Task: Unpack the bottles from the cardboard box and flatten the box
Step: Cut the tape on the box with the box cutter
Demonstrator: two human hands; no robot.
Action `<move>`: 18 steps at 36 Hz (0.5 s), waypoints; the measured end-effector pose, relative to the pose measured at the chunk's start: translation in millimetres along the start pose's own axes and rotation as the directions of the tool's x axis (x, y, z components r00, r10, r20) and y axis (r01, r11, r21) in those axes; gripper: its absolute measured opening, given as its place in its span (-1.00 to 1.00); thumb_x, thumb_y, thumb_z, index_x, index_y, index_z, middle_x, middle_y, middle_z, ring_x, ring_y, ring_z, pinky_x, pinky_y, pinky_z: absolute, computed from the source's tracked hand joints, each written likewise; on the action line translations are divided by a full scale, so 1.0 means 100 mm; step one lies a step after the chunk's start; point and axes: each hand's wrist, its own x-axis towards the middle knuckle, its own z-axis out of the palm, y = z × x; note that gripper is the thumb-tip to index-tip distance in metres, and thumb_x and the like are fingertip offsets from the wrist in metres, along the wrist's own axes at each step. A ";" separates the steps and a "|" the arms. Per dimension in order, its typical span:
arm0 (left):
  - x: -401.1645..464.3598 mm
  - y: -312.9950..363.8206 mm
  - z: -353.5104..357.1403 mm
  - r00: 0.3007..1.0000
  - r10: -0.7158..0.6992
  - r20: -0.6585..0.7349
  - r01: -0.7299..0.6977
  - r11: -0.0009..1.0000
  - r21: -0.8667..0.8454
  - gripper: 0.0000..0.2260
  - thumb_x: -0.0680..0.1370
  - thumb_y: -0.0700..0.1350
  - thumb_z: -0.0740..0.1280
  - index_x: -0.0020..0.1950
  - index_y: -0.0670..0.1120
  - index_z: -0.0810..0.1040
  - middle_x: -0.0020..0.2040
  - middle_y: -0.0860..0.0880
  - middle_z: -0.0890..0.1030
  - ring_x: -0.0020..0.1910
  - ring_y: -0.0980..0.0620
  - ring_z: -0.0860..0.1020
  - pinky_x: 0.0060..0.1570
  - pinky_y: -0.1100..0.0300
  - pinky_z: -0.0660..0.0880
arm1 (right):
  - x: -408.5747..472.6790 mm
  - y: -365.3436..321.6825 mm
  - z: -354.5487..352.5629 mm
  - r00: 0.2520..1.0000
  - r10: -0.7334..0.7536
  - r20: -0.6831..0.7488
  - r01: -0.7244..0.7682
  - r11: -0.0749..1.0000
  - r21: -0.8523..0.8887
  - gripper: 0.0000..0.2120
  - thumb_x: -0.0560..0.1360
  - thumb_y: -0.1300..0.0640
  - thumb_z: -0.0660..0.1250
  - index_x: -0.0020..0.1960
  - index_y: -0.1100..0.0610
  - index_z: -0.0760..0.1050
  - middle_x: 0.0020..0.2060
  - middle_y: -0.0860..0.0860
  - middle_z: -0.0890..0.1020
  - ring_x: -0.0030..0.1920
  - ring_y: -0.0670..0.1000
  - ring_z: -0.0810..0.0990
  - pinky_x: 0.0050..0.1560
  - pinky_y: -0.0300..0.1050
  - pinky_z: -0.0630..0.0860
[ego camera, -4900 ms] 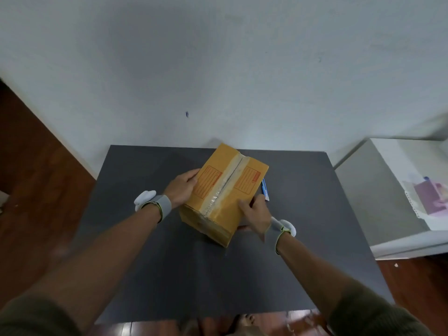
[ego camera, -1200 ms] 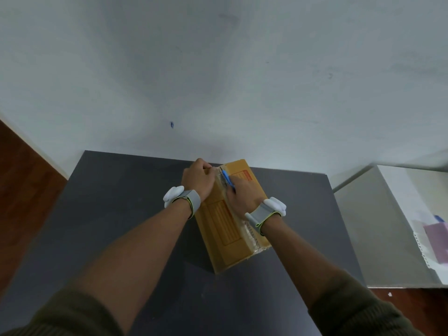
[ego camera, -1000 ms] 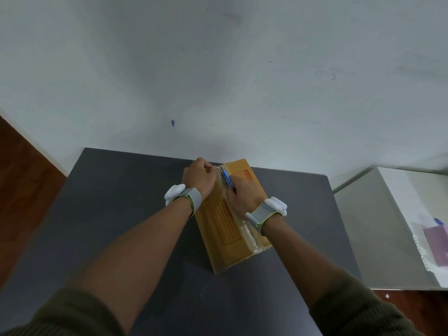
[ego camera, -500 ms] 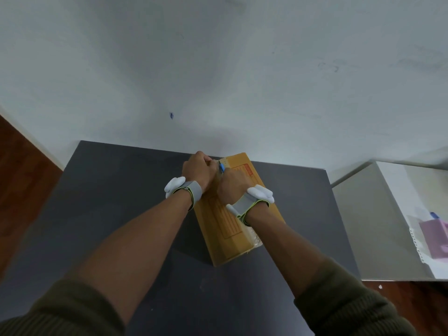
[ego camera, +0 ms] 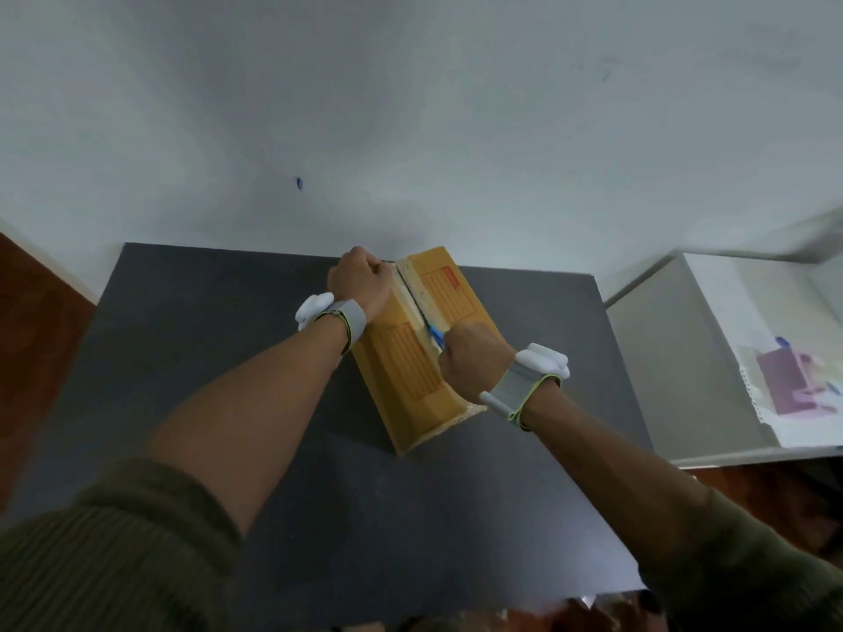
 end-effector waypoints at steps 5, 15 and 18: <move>0.00 0.01 -0.02 1.000 -0.007 0.011 0.007 1.000 0.001 -0.80 0.60 0.05 0.25 0.06 -0.06 0.52 0.07 -0.04 0.59 0.06 -0.13 0.56 0.02 0.05 0.51 | -0.19 0.17 -0.03 0.993 -0.105 0.046 0.105 0.994 0.006 -0.80 0.53 0.26 0.19 -0.14 0.29 0.56 -0.35 0.12 0.46 -0.33 0.10 0.47 -0.43 -0.21 0.23; 0.02 0.02 -0.04 0.999 -0.016 0.042 0.015 1.000 0.019 -0.83 0.60 0.05 0.25 0.04 -0.04 0.47 0.07 -0.04 0.57 0.08 -0.14 0.56 -0.06 0.12 0.42 | -0.50 0.29 -0.01 0.999 -0.037 -0.002 0.036 0.996 -0.082 -0.86 0.54 0.24 0.21 -0.17 0.24 0.48 -0.41 0.07 0.34 -0.42 0.05 0.34 -0.48 -0.24 0.09; 0.02 0.02 -0.04 0.999 -0.027 0.046 0.026 1.000 0.016 -0.81 0.59 0.06 0.25 0.07 -0.04 0.49 0.04 -0.01 0.57 0.10 -0.13 0.56 -0.04 0.11 0.43 | -0.57 0.34 -0.01 1.000 -0.011 -0.006 0.011 0.997 -0.078 -0.88 0.52 0.25 0.22 -0.20 0.23 0.41 -0.45 0.03 0.27 -0.50 -0.01 0.24 -0.47 -0.25 0.07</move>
